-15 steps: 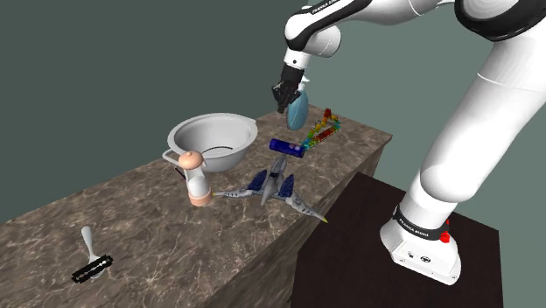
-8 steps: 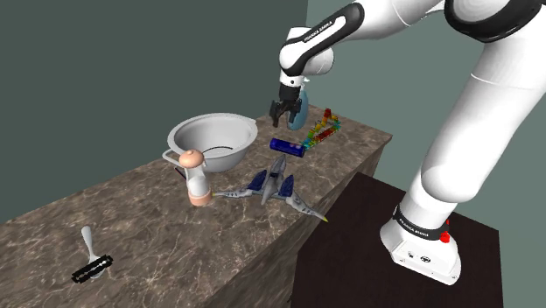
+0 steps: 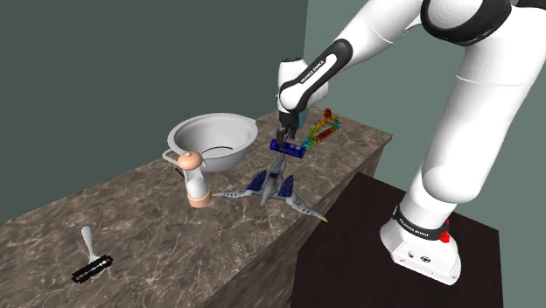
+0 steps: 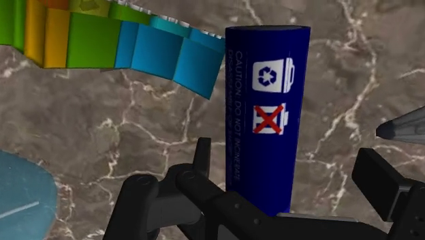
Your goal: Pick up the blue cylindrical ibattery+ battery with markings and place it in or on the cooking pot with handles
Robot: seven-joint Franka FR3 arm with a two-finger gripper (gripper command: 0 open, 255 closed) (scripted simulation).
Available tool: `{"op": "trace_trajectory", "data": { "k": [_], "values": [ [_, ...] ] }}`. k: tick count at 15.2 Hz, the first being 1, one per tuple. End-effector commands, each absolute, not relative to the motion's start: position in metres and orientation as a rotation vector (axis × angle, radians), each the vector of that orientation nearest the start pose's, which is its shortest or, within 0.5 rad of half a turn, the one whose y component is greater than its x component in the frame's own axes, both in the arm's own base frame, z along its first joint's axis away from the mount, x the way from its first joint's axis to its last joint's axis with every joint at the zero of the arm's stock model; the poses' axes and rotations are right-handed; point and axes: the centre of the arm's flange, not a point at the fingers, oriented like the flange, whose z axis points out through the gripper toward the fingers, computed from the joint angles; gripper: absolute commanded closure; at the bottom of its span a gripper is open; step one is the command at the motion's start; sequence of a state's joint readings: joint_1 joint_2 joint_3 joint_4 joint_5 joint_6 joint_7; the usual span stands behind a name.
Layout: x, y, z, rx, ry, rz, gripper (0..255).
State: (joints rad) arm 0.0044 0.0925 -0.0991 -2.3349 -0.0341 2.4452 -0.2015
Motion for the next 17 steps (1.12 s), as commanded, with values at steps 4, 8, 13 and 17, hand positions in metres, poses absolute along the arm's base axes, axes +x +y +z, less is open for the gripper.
{"op": "trace_trajectory", "data": {
  "k": [4, 8, 13, 17],
  "values": [
    [0.511, -0.049, 0.271, -3.173, -0.229, -0.02, 0],
    [0.511, -0.049, 0.262, -3.173, -0.229, -0.02, 0],
    [0.511, -0.049, 0.262, -3.173, -0.229, -0.02, 0],
    [0.511, -0.049, 0.262, -3.173, -0.229, -0.02, 255]
  ]
}}
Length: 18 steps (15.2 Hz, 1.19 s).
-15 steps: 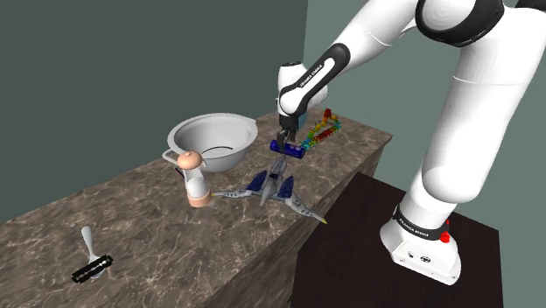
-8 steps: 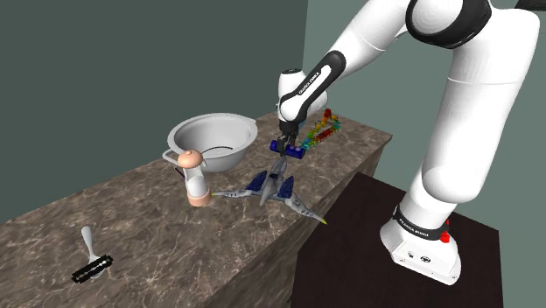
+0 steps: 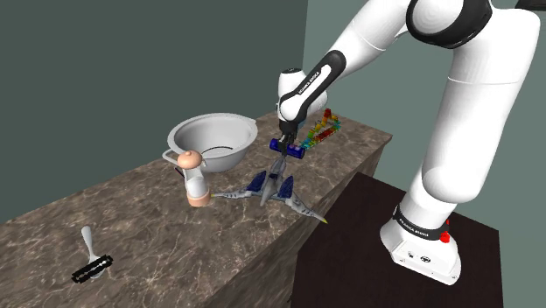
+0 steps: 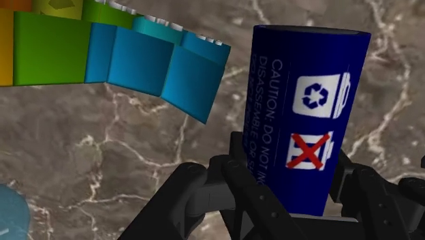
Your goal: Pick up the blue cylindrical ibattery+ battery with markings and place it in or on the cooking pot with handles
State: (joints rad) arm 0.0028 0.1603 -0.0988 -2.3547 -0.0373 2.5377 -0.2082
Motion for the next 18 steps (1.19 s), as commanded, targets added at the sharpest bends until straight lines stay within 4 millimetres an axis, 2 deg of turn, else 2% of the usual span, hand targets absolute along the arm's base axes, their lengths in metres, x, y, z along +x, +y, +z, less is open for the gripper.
{"op": "trace_trajectory", "data": {
  "k": [1, 6, 18],
  "values": [
    [0.511, -0.049, 0.263, -3.173, -0.229, -0.02, 255],
    [0.511, -0.049, 0.262, -3.173, -0.229, -0.02, 255],
    [0.511, -0.049, 0.326, -3.173, -0.229, -0.02, 255]
  ]
}}
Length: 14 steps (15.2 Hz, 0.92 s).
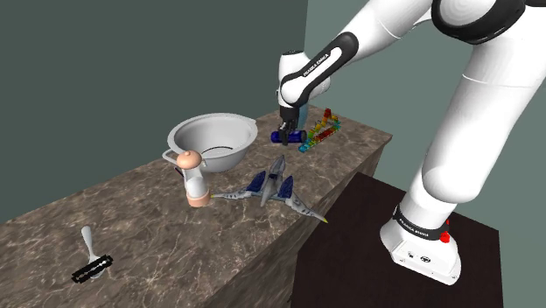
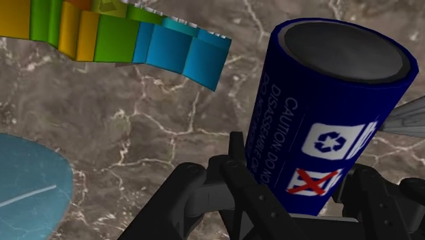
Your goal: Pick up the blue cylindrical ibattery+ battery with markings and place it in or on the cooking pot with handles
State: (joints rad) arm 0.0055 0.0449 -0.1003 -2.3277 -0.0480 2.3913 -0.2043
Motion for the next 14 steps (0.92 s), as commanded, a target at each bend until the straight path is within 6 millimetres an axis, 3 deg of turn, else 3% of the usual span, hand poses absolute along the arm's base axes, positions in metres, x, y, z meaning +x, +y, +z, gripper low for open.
{"op": "trace_trajectory", "data": {
  "k": [1, 14],
  "values": [
    [0.511, -0.049, 0.331, -3.173, -0.229, -0.02, 255],
    [0.511, -0.049, 0.4, -3.173, -0.229, -0.02, 255]
  ]
}}
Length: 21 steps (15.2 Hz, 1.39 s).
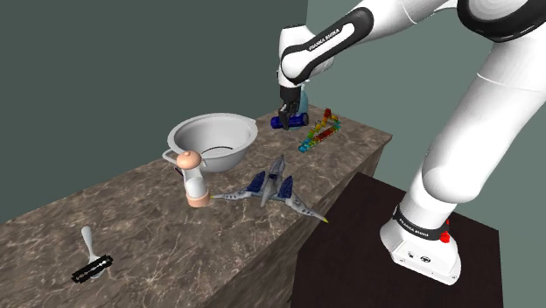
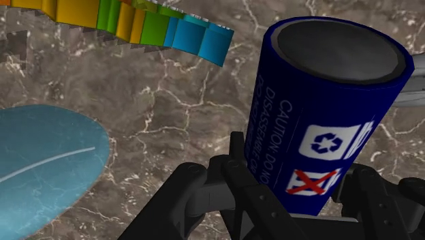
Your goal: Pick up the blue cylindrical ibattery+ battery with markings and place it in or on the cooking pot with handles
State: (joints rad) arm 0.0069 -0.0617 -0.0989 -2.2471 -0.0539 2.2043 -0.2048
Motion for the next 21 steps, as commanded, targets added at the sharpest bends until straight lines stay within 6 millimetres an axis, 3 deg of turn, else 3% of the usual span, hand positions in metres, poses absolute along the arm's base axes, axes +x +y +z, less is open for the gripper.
{"op": "trace_trajectory", "data": {
  "k": [1, 15, 21],
  "values": [
    [0.511, -0.049, 0.405, -3.173, -0.229, -0.02, 255],
    [0.511, -0.049, 0.474, -3.173, -0.229, -0.02, 255],
    [0.563, 0.011, 0.473, -3.173, -0.229, -0.02, 255]
  ]
}}
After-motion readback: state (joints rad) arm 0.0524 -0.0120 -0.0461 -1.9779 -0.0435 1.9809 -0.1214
